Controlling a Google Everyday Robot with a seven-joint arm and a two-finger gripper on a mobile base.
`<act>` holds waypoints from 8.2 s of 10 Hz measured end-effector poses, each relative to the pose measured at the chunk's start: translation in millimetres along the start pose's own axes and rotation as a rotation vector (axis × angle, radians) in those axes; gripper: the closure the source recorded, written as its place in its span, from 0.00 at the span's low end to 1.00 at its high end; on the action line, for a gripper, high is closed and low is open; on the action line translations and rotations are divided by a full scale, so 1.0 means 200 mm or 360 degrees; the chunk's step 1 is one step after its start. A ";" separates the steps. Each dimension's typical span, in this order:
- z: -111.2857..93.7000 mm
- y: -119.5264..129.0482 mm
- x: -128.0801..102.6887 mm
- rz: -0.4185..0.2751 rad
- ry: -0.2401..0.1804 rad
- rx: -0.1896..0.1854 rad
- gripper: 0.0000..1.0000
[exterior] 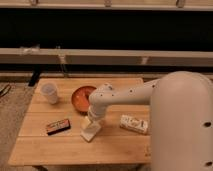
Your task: Wipe the white sponge on the table
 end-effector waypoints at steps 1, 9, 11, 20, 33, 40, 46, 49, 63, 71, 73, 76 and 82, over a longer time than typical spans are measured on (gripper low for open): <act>0.00 0.01 0.00 -0.0006 0.0007 -0.0002 0.38; -0.01 0.02 0.06 0.0045 0.0085 0.0005 1.00; -0.04 0.02 0.08 0.0060 0.0084 0.0017 1.00; -0.08 -0.16 0.09 0.0188 0.0165 0.0245 1.00; -0.01 0.46 -0.12 -0.0113 0.0108 0.0308 1.00; -0.04 0.17 0.32 0.0057 0.0226 0.0396 1.00; -0.11 -0.27 0.43 0.0419 0.0235 0.0483 1.00; -0.11 -0.32 0.30 0.0456 0.0195 0.0481 1.00; -0.03 0.46 -0.10 -0.0151 0.0090 0.0378 1.00; -0.03 0.30 0.27 -0.0062 0.0204 0.0390 1.00; -0.05 0.12 0.32 0.0056 0.0225 0.0424 1.00; -0.11 -0.15 0.36 0.0265 0.0229 0.0485 1.00; -0.08 -0.14 0.16 0.0330 0.0182 0.0475 0.73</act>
